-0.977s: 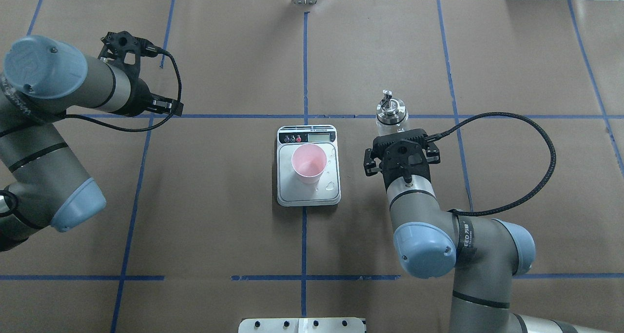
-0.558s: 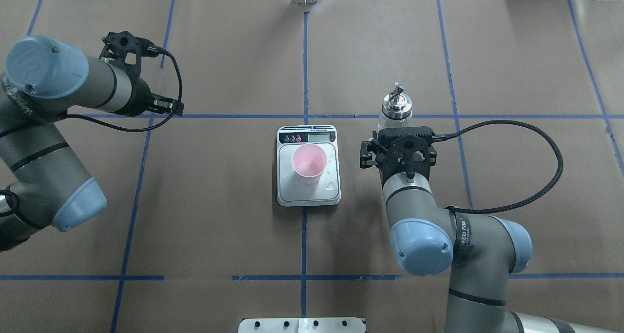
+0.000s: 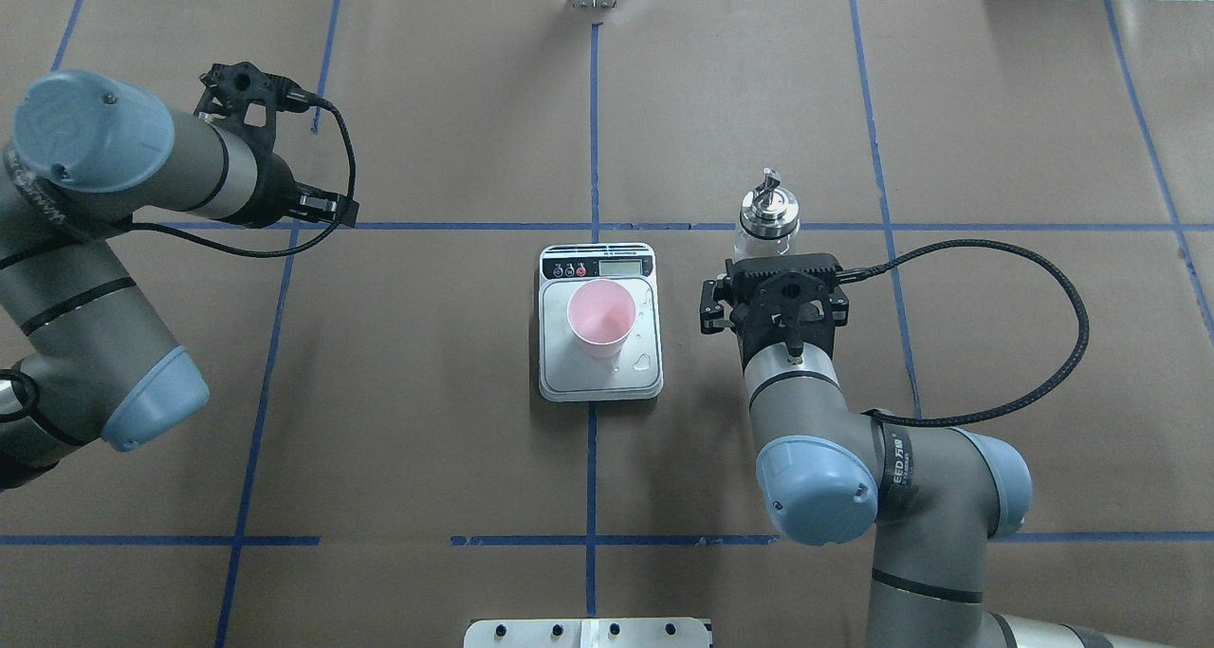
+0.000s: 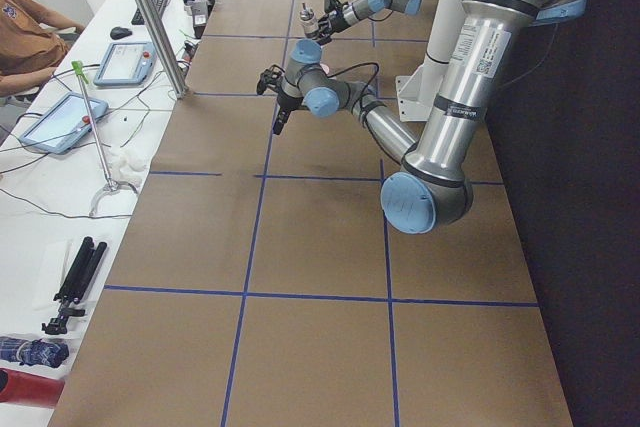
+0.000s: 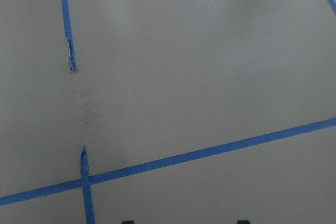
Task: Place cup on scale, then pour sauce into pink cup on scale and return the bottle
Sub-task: 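Tilt the bottle with the right gripper, spout over the pink cup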
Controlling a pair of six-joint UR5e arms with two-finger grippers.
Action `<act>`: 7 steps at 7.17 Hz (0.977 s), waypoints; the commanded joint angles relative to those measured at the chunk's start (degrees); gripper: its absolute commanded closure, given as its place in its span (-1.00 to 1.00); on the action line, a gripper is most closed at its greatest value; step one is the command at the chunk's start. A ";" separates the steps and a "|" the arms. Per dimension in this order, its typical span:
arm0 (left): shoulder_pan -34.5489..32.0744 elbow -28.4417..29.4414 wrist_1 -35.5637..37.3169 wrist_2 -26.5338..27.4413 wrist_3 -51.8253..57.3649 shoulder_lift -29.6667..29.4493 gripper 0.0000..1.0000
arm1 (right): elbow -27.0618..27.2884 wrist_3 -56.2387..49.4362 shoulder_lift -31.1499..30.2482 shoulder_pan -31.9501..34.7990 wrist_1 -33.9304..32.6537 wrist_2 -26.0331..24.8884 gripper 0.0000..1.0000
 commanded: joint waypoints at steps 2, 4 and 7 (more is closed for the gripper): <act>0.00 0.02 0.02 0.00 -0.22 -0.06 -0.44 | -0.16 -7.74 3.43 -1.08 -17.87 -3.67 1.00; 0.00 0.10 0.02 0.00 -0.22 -0.06 -0.44 | 0.27 -14.13 6.08 -1.25 -29.24 -5.34 1.00; 0.00 0.63 0.02 0.00 -0.31 -0.15 -0.44 | 0.19 -21.17 8.89 -2.92 -39.10 -8.24 1.00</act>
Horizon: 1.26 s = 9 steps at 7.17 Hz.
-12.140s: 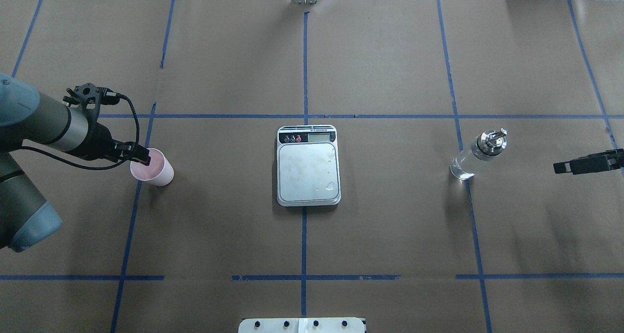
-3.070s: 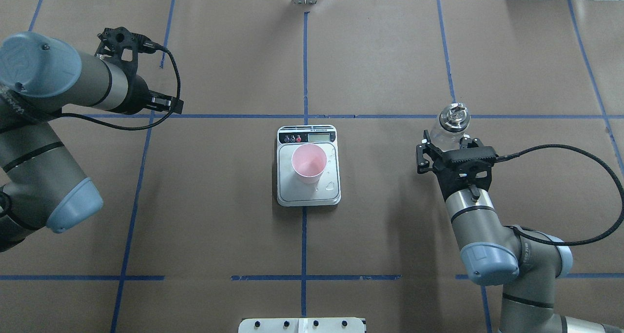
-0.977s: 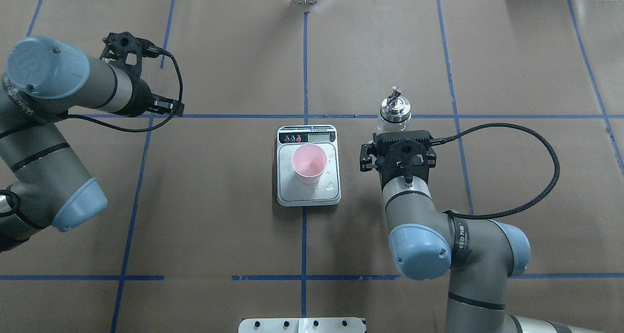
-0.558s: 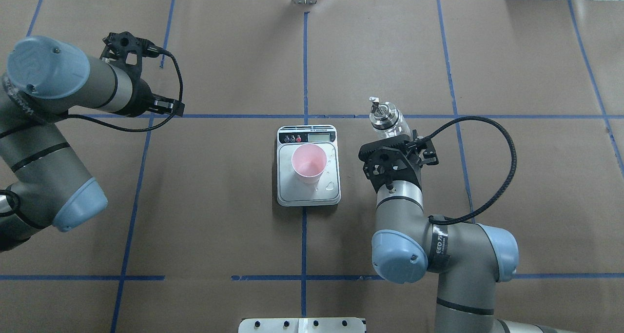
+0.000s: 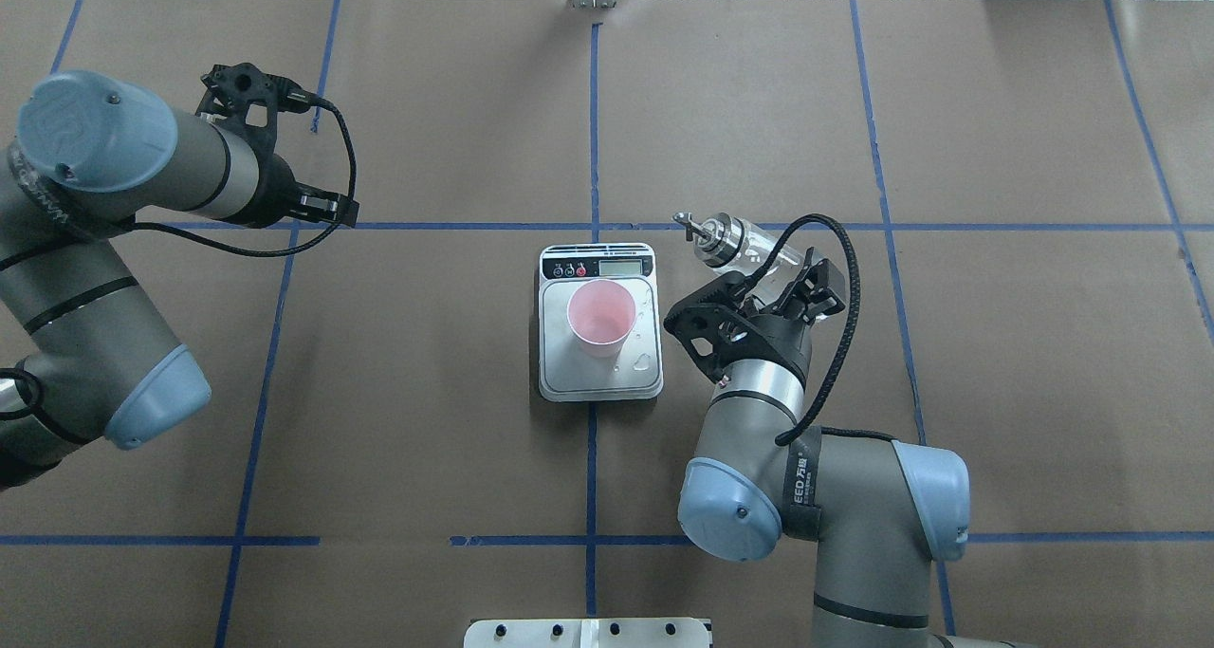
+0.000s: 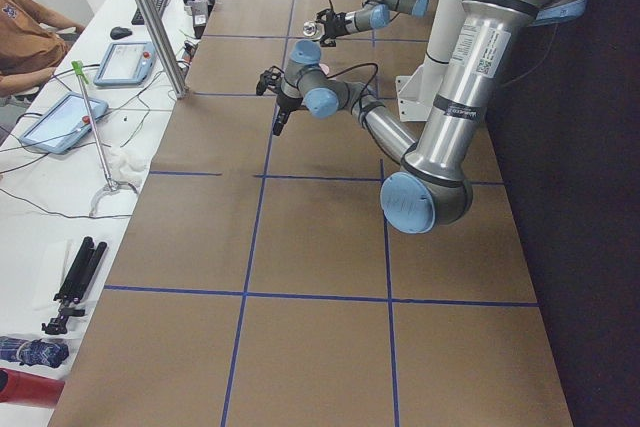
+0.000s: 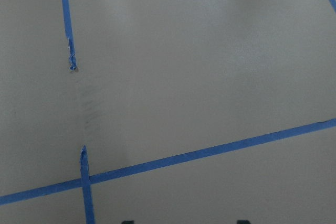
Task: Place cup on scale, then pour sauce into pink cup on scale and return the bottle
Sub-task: 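Tilt the bottle with the right gripper, spout over the pink cup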
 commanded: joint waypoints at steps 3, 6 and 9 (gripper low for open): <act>0.00 0.45 -0.06 0.00 -0.05 -0.10 -0.45 | -0.18 -10.29 1.81 -1.30 -4.33 -2.94 1.00; 0.09 0.53 -0.06 0.00 -0.05 -0.10 -0.45 | -0.27 -14.61 2.08 -1.39 -8.77 -3.29 1.00; 0.09 0.88 -0.06 0.00 -0.05 -0.19 -0.45 | -0.27 -20.57 3.66 -1.48 -12.50 -4.09 1.00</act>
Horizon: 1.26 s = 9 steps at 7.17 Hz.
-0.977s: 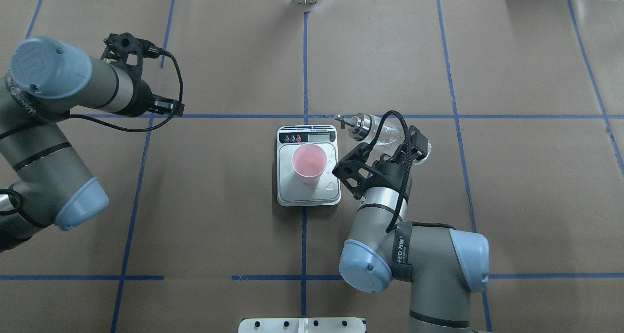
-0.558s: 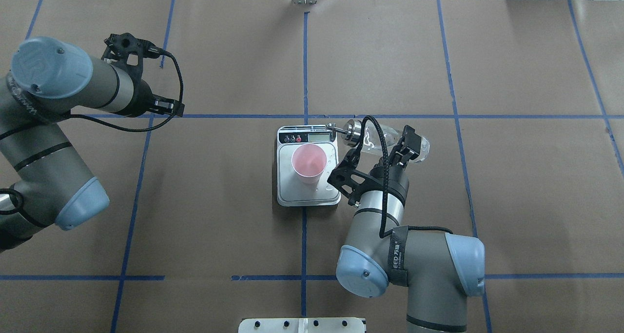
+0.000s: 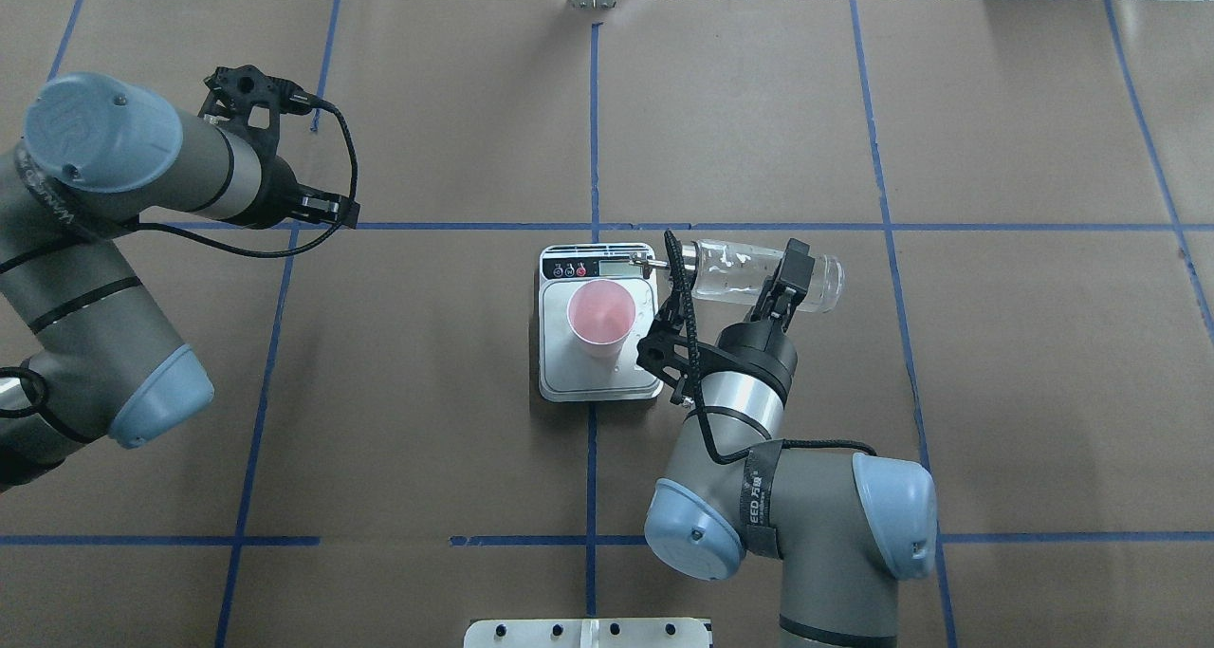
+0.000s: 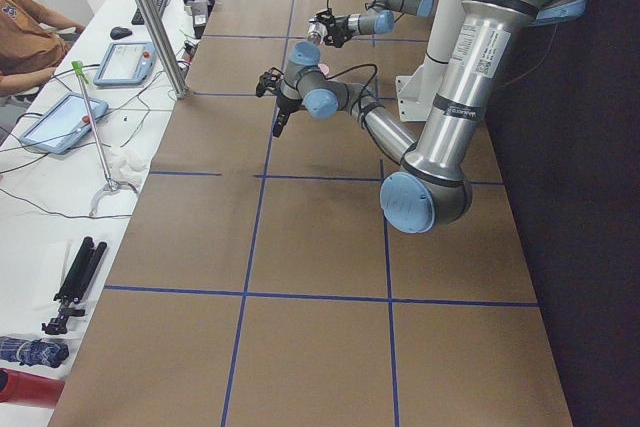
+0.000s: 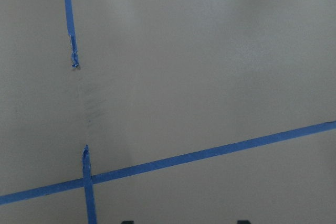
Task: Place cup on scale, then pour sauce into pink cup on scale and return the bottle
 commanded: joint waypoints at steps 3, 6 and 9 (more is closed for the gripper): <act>0.01 0.32 0.00 0.00 0.00 -0.04 -0.46 | -0.01 -7.18 0.30 0.03 -1.05 -0.26 1.00; 0.01 0.32 0.00 0.00 -0.09 -0.04 -0.47 | -0.01 -11.49 0.29 -0.32 -1.92 -2.10 1.00; 0.09 0.58 -0.09 0.00 -0.88 -0.12 -0.46 | 0.08 -11.69 0.29 -0.24 -2.10 -2.02 1.00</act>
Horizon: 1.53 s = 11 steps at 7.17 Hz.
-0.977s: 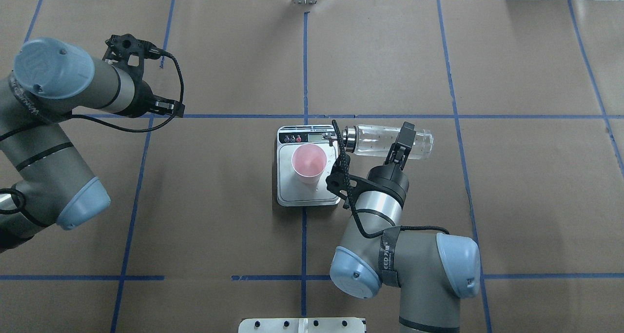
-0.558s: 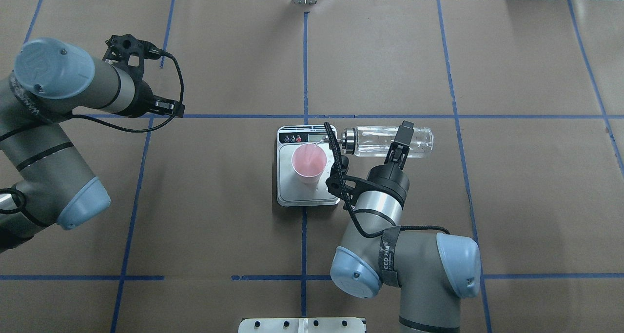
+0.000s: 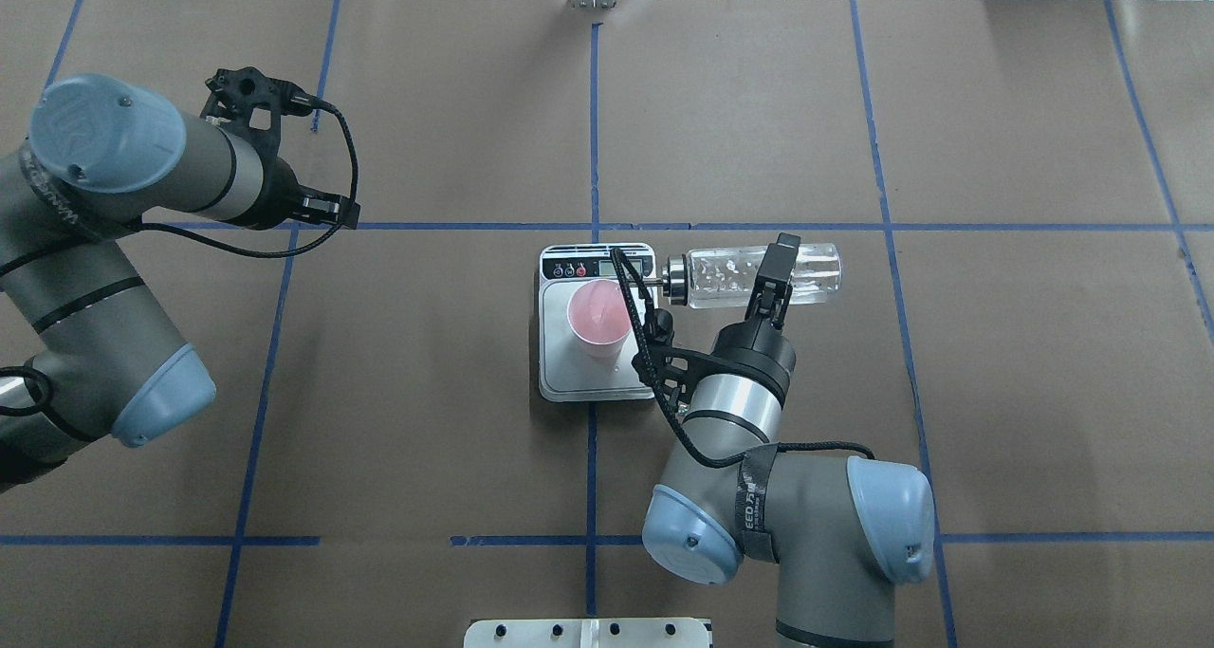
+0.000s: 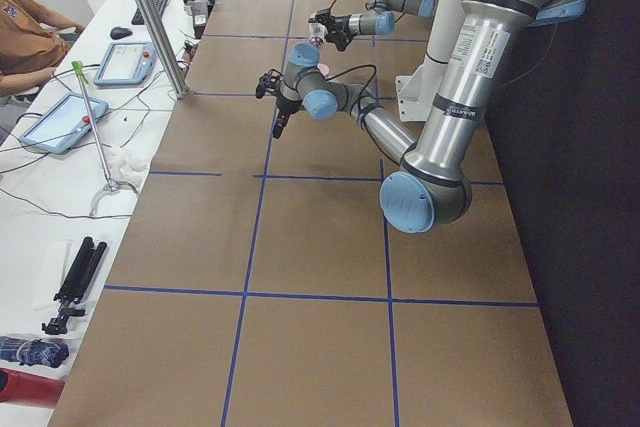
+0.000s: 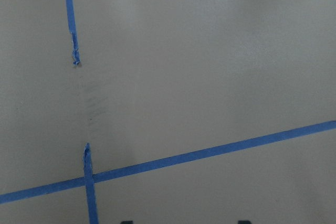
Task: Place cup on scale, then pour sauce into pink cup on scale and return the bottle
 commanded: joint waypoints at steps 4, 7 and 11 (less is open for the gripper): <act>0.03 0.26 -0.12 0.00 -0.29 -0.03 -0.46 | 0.30 -0.40 -0.78 -0.02 -0.83 0.05 1.00; 0.03 2.54 -3.71 0.00 -1.24 -0.03 -0.47 | 0.30 -2.07 0.01 -0.11 -0.83 -0.04 1.00; 0.12 2.46 -3.72 0.00 -1.43 -0.21 -0.46 | 0.30 -7.43 -0.17 -0.81 -0.83 -2.33 1.00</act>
